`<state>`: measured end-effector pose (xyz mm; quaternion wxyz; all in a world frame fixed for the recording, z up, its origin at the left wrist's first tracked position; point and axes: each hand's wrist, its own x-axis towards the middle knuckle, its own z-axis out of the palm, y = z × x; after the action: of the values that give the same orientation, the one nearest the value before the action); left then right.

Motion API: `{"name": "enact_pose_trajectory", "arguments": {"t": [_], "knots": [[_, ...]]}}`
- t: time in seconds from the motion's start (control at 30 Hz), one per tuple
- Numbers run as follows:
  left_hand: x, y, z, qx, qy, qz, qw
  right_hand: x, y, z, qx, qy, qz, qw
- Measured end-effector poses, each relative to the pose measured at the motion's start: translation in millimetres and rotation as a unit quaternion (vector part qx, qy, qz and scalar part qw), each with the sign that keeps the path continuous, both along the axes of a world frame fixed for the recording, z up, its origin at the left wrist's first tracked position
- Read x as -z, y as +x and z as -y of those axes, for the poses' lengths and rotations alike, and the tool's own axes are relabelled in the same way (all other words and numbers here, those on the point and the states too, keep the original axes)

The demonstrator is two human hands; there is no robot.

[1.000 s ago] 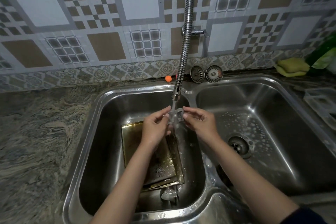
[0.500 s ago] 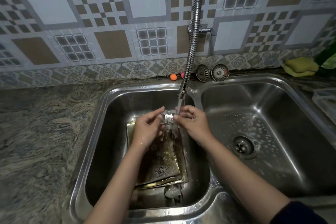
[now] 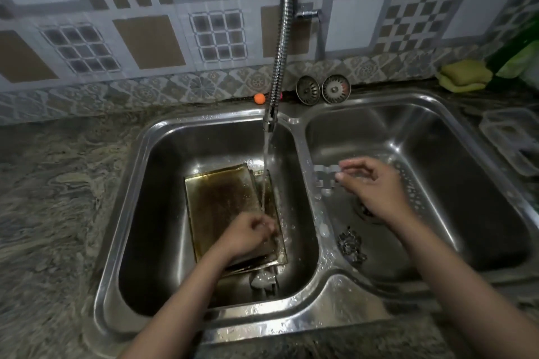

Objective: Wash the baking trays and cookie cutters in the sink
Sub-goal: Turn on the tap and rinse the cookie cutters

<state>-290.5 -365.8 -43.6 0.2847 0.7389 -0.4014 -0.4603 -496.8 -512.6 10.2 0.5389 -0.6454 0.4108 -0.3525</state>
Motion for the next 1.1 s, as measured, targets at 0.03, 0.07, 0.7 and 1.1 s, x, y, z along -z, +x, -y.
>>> {"name": "enact_pose_trajectory", "arguments": {"t": [0.03,0.07,0.7,1.1], "knots": [[9.6,-2.9,-4.7,0.052,0.039,0.022,0.998,7.9,-10.4,2.2,0.017,-0.005,-0.036,0.999],[17.6,-5.9,-9.7,0.099,0.075,0.039,0.992,19.0,-20.8,5.5,0.03,0.001,-0.079,0.996],[14.7,-2.8,-25.5,0.008,0.034,-0.067,0.997,69.0,-40.4,-10.2,0.01,-0.006,-0.313,0.95],[-53.8,8.4,-32.8,-0.125,-0.212,-0.229,0.942,25.9,57.5,-81.1,-0.18,0.13,0.016,0.975]]}}
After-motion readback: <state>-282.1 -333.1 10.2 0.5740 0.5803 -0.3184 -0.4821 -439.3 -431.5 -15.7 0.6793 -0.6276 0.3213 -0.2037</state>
